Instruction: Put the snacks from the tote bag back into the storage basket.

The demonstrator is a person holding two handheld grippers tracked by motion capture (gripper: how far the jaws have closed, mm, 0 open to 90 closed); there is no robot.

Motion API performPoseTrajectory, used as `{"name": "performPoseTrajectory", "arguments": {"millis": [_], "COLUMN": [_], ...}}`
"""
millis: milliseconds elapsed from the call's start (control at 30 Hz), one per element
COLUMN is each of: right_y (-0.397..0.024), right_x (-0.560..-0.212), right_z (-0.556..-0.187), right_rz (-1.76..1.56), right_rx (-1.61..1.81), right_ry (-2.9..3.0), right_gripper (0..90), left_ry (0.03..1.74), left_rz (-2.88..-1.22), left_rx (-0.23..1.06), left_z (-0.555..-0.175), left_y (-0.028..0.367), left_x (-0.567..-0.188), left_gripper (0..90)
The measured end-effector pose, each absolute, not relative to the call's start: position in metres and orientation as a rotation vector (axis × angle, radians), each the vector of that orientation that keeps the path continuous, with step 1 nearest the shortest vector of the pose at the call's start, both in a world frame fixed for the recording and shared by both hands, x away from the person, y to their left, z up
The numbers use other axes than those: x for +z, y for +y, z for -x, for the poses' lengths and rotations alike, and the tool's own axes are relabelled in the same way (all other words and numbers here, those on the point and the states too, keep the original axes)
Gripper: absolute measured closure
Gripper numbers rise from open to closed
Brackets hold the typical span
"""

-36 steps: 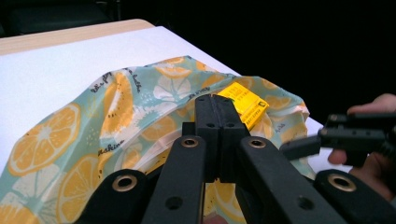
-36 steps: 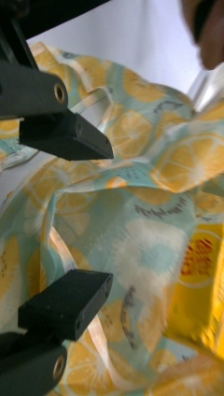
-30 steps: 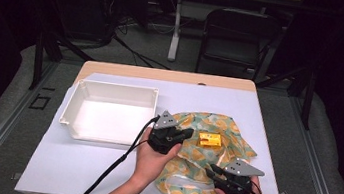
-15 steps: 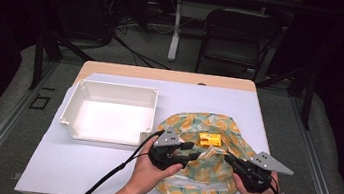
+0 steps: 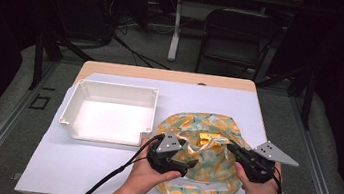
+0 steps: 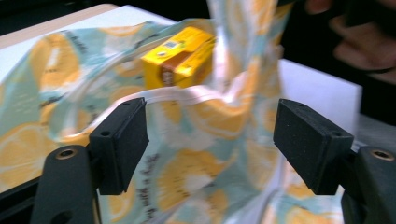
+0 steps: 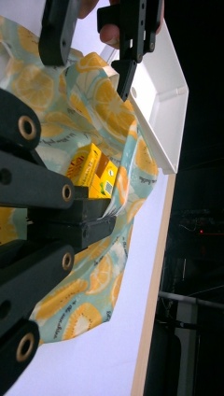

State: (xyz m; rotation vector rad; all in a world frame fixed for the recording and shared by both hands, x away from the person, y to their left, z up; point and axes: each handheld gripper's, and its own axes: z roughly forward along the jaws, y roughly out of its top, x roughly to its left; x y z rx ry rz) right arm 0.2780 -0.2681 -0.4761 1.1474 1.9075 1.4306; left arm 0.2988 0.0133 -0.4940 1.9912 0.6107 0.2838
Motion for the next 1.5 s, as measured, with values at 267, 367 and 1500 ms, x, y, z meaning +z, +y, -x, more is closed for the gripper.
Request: {"name": "performPoseTrajectory", "arguments": {"millis": [267, 367, 1500], "right_y": [-0.269, -0.266, -0.279], "right_x": [-0.47, -0.47, -0.497], "right_z": [-0.292, -0.299, -0.295], "right_rz": [-1.15, -1.141, -1.312], "right_rx": [1.441, 1.421, 1.349], "right_ry": [1.896, 1.897, 1.772], "right_gripper": [90.0, 90.0, 81.6], "left_ry": [0.683, 0.74, 0.987], "left_rz": [-2.038, -2.01, -2.103], "left_rx": [0.375, 0.371, 0.316], "left_z": [-0.317, -0.33, -0.371], "left_y": [0.007, 0.008, -0.019], "left_x": [-0.496, -0.494, -0.566], "left_gripper": [77.7, 86.8, 88.3]}}
